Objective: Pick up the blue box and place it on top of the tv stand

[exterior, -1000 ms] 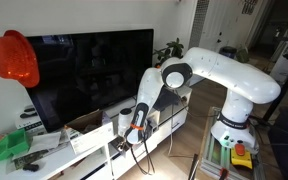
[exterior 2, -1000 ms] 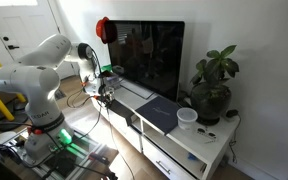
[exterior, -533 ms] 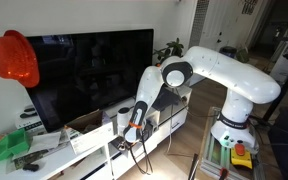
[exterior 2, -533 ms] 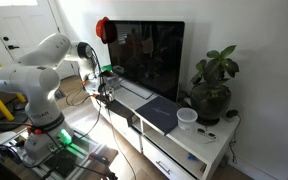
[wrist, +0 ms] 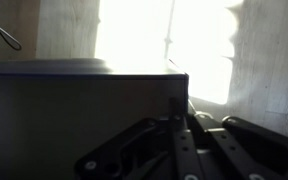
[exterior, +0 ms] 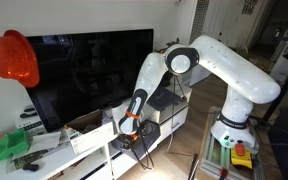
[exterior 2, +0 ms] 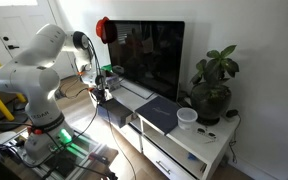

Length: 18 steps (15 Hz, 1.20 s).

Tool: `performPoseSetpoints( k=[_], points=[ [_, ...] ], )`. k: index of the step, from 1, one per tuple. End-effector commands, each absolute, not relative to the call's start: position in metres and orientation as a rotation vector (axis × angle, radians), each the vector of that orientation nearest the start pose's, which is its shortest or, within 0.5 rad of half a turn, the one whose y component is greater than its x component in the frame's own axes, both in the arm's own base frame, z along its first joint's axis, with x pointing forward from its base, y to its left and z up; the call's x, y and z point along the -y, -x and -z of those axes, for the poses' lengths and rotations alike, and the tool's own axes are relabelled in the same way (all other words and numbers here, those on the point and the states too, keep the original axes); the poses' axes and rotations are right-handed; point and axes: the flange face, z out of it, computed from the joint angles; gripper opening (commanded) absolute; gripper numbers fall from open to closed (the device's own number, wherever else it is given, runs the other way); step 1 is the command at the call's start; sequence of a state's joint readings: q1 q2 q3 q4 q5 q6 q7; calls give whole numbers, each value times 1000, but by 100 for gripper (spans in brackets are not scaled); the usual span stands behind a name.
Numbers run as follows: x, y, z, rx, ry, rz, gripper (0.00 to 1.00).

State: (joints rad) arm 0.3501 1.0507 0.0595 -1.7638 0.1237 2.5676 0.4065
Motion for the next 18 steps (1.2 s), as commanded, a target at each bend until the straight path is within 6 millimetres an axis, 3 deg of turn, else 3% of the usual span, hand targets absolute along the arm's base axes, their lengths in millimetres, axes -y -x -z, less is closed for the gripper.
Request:
performPoseSetpoints(
  k=[1, 9, 18],
  points=[
    [-233, -499, -2, -253, 3081, -675, 1],
    [-252, -457, -77, -201, 2966, -1041, 1],
    [-236, -422, -163, -275, 2932, -1287, 1]
  ],
)
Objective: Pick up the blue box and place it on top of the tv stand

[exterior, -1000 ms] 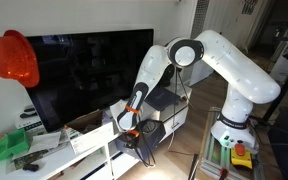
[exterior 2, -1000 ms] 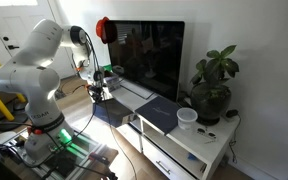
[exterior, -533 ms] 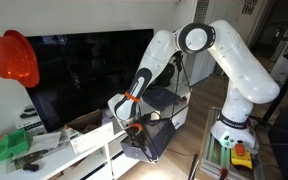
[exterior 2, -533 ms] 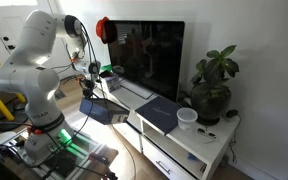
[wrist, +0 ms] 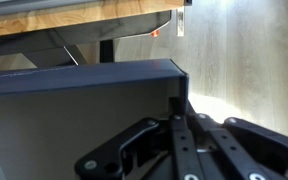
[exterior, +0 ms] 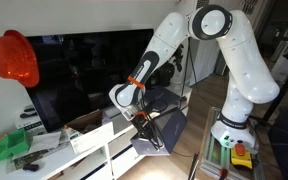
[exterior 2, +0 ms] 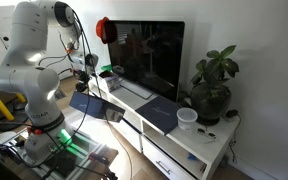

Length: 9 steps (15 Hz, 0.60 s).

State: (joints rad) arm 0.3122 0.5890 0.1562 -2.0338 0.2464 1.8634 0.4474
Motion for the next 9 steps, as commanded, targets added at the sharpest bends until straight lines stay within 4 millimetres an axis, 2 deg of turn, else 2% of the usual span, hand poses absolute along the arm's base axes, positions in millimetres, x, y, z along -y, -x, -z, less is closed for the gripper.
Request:
performPoseSetpoints(
  k=[1, 6, 9],
  points=[
    [-233, -420, -174, -281, 2929, -1295, 1],
    [-213, -419, -225, -365, 2943, -1222, 1],
    [-203, -425, -251, -426, 2997, -1060, 1]
  ],
)
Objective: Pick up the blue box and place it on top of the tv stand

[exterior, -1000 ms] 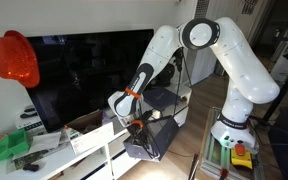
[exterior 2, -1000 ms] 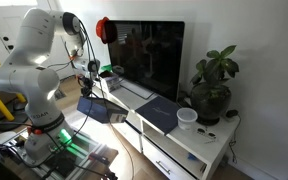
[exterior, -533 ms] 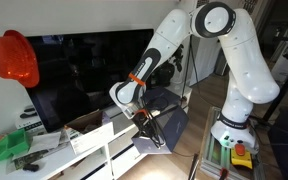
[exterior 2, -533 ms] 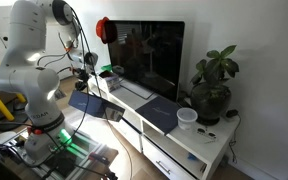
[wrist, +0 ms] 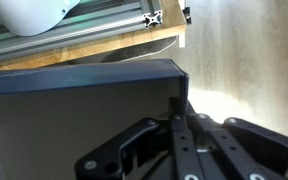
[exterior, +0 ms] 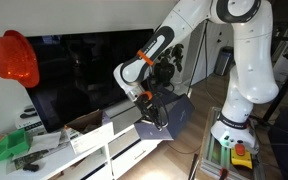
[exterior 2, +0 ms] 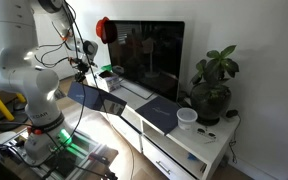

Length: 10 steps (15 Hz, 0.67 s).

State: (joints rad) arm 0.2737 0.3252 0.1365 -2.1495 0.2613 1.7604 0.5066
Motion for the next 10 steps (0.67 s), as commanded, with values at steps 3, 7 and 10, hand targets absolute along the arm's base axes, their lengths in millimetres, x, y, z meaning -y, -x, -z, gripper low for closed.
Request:
performPoseSetpoints(
  k=[3, 7, 10],
  points=[
    [-196, -436, -268, -467, 3065, -845, 1],
    [-181, -461, -257, -484, 3135, -516, 1],
    [-174, -475, -231, -506, 3097, -386, 1]
  ],
)
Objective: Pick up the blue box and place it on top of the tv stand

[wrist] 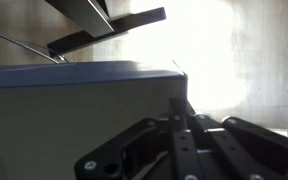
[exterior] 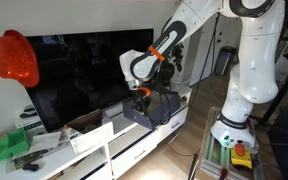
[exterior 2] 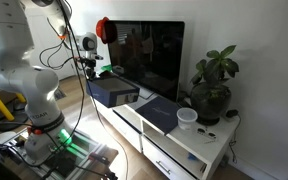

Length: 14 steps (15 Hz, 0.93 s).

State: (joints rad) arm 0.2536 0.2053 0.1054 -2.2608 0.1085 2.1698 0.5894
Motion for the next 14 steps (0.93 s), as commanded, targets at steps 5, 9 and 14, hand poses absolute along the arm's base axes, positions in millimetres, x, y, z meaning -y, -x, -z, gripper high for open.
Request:
performPoseSetpoints(
  k=[5, 9, 14],
  points=[
    [-169, -490, -185, -450, 3071, -175, 1],
    [-164, -496, -161, -367, 3067, -119, 1],
    [-155, -505, -139, -285, 3091, -153, 1]
  ],
)
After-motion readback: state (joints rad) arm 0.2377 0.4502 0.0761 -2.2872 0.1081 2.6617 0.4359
